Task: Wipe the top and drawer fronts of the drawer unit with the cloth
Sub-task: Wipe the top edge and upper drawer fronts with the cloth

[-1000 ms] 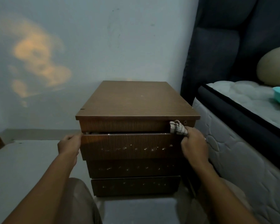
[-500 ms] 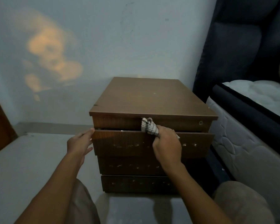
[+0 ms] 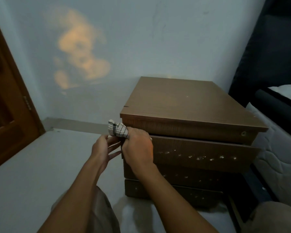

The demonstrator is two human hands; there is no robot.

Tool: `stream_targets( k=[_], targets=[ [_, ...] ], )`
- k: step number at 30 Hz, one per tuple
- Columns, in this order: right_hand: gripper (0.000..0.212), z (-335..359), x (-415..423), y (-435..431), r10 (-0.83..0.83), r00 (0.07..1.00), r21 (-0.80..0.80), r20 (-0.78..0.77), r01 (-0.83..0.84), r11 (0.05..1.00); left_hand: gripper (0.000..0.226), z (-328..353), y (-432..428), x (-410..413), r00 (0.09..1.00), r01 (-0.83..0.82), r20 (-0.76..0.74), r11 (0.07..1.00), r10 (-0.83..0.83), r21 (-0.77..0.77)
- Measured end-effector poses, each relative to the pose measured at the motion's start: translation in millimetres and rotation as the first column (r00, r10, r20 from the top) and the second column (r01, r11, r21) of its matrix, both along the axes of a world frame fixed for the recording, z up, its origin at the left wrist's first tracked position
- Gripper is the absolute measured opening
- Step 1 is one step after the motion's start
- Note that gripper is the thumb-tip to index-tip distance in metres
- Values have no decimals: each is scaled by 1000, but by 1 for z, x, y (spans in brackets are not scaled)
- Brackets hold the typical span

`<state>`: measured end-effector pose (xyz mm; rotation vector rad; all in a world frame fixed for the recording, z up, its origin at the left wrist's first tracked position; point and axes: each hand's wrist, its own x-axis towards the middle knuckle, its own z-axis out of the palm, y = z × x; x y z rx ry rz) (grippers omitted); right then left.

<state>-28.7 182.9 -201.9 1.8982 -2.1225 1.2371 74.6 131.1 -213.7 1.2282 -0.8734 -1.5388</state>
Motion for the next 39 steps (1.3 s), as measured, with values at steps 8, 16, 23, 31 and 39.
stream_targets(
  k=[8,16,23,31,39],
  targets=[
    [22,36,4,-10,257,871,132,419,-339,932,45,0,0,4,1000,11,-13,999,-11,39],
    [34,34,-33,15,32,990,73,136,-43,996,43,-1,3,5,997,71,38,997,-71,-12],
    [38,9,4,-9,137,991,75,0,-137,988,41,1,2,6,998,58,3,997,-58,-46],
    [24,42,-21,-12,385,729,-42,566,-442,896,40,0,3,3,998,68,7,998,-68,-18],
    [27,33,-88,40,375,655,-143,656,-380,914,31,-3,6,-16,974,-9,224,991,40,-135]
  ],
)
